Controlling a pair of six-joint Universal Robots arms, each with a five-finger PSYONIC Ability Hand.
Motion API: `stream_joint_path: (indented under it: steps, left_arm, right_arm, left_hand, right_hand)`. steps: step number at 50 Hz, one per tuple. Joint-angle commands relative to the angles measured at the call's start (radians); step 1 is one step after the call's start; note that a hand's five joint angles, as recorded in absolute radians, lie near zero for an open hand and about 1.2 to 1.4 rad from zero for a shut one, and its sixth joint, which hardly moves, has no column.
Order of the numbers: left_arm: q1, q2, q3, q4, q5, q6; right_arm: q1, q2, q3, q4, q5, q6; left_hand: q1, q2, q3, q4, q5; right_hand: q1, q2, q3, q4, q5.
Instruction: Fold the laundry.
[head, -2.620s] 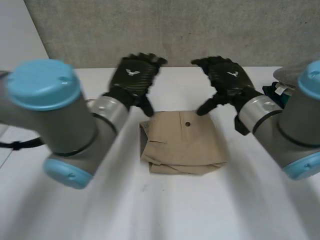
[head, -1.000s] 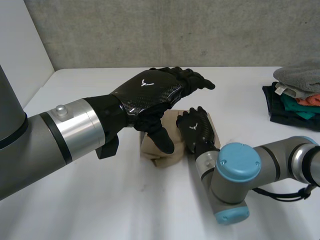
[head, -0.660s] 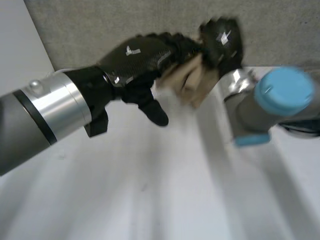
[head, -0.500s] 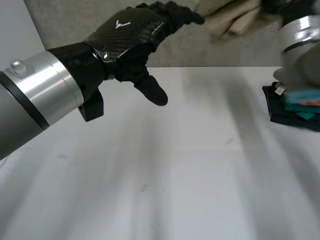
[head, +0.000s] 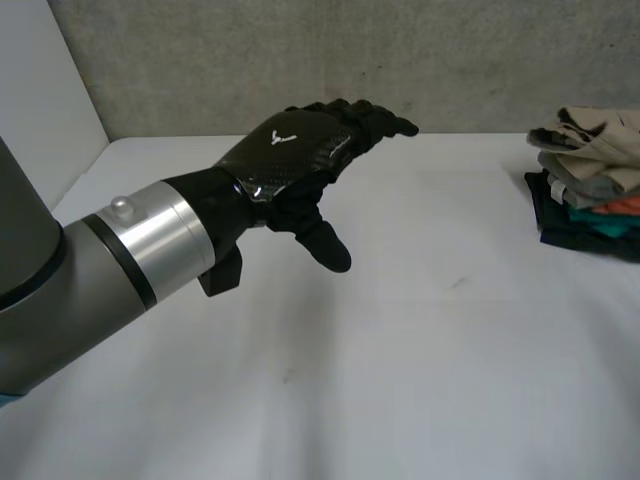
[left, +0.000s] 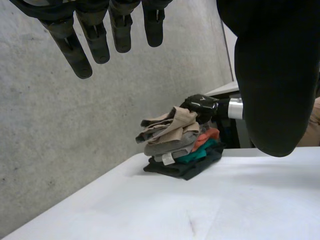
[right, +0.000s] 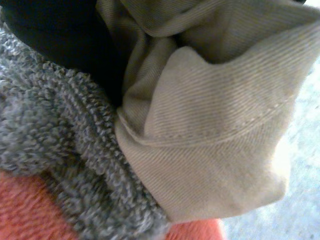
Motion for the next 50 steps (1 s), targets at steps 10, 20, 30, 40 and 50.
stream_joint_path:
  steps: [10,20,30,40,50]
  left_arm:
    - [-0.025,0.015,0.011,-0.027,-0.002,0.021]
    - [-0.049,0.072,0.003,-0.026,-0.007,0.01]
    - [-0.066,0.124,0.017,0.008,-0.043,-0.028]
    - [-0.01,0.174,0.198,0.008,-0.334,-0.049]
    - [0.286,0.228,0.21,-0.194,-0.527,0.14]
  right_arm:
    - [0.019,-0.218,0.163,0.186,0.281,-0.067]
    - [-0.033,-0.482,0.321,0.432,0.237,-0.116]
    - [-0.1,-0.581,0.22,0.594,0.651,-0.467]
    - [0.08,-0.76,0.298,0.08,0.652,-0.518]
    - [0.362,-0.992,0.686,-0.096,0.24,-0.049]
  left_hand:
    - [-0.014,-0.029,-0.029,-0.032,-0.049]
    - [-0.014,-0.029,-0.029,-0.032,-0.049]
    - [-0.014,-0.029,-0.029,-0.032,-0.049]
    - [-0.014,-0.029,-0.029,-0.032,-0.049]
    - [-0.014,-0.029,-0.029,-0.032,-0.049]
  right_hand:
    - [-0.875,-0.993,-1.008,-1.027,-0.985]
    - [-0.875,-0.993,-1.008,-1.027,-0.985]
    - [-0.875,-0.993,-1.008,-1.027,-0.985]
    - [-0.875,-0.993,-1.008,-1.027,-0.985]
    - [-0.875,-0.993,-1.008,-1.027,-0.985]
